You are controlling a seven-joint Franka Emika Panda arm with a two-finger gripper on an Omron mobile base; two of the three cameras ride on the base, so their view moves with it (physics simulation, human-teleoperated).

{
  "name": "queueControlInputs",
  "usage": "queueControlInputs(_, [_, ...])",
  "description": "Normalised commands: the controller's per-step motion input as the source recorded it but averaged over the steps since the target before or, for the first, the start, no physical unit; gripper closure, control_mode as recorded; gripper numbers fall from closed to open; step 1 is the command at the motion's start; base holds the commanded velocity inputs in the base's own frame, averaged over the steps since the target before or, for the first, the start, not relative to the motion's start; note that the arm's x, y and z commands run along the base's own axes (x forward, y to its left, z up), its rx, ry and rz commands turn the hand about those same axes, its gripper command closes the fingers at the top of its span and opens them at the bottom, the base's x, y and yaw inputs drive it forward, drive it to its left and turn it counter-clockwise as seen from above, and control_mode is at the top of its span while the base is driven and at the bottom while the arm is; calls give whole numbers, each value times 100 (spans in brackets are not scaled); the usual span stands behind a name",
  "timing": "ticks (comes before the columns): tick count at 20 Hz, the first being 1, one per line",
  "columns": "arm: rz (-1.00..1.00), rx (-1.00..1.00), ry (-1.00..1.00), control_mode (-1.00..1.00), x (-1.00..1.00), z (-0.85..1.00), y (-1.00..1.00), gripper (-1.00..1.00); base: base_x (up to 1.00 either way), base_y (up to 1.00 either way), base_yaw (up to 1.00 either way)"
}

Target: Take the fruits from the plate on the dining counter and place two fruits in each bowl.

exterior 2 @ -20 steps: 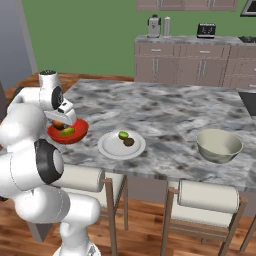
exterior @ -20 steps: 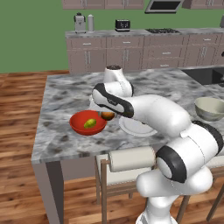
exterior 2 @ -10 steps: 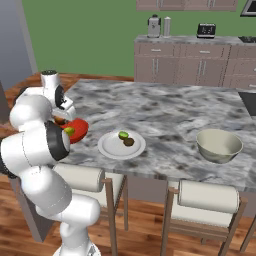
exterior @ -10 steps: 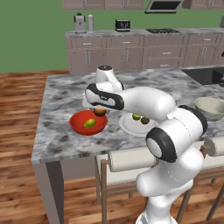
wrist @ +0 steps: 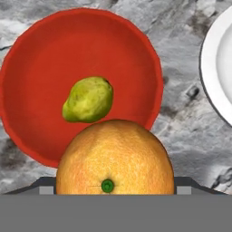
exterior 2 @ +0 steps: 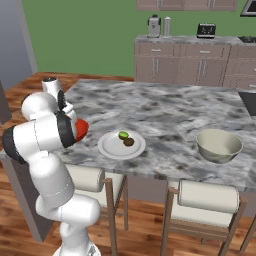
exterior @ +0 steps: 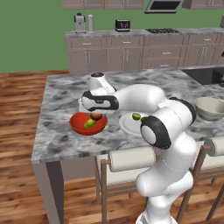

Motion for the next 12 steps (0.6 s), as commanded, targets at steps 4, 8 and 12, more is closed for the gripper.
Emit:
queueControlInputs(4, [0, 0, -1, -100, 31, -4, 0, 100, 0, 0, 0])
queueControlInputs(8, [0, 0, 0, -100, 41, -10, 1, 100, 0, 0, 0])
queueControlInputs(12, [0, 0, 0, -100, 33, -39, 12, 100, 0, 0, 0])
